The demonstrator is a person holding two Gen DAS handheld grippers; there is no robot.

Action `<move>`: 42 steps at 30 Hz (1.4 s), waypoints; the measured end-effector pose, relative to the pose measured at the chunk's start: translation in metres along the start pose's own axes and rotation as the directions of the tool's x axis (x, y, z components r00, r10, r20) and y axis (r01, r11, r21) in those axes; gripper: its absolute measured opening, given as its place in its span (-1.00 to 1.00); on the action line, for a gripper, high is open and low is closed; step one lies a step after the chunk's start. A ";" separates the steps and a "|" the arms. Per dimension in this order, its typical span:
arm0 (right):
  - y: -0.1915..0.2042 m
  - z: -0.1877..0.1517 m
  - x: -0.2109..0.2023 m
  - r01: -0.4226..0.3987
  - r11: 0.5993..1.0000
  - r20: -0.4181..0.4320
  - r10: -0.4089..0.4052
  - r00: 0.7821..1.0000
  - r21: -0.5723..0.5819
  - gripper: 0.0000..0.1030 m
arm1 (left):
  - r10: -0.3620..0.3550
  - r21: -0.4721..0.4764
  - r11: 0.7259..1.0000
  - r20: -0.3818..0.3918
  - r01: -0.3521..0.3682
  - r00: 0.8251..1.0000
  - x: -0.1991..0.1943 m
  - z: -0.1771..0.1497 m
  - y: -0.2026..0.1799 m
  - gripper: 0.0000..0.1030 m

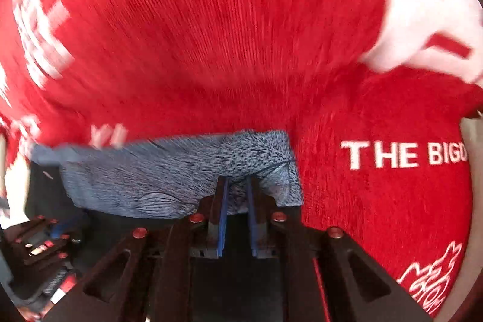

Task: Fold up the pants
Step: 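Lower the leg end onto the pants with the right gripper while the left gripper grasps the pants, then hold the pants with the left gripper while the right gripper opens and withdraws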

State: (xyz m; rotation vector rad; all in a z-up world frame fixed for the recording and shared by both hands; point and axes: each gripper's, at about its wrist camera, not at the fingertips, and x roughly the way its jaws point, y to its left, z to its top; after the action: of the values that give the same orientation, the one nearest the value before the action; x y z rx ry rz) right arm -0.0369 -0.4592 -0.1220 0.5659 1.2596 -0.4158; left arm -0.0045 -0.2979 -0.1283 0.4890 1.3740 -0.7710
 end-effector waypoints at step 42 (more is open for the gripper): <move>0.071 -0.113 -0.037 -0.078 0.964 -0.025 0.074 0.997 -0.253 0.22 | 0.162 -0.343 0.927 -0.001 -0.152 0.987 -0.063 -0.111 0.026 -0.77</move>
State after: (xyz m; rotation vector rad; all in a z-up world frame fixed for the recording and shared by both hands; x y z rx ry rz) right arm -0.0920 -0.3351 -0.0965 0.3975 1.2788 -0.1814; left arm -0.0620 -0.1888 -0.0870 0.3074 1.3889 -0.3936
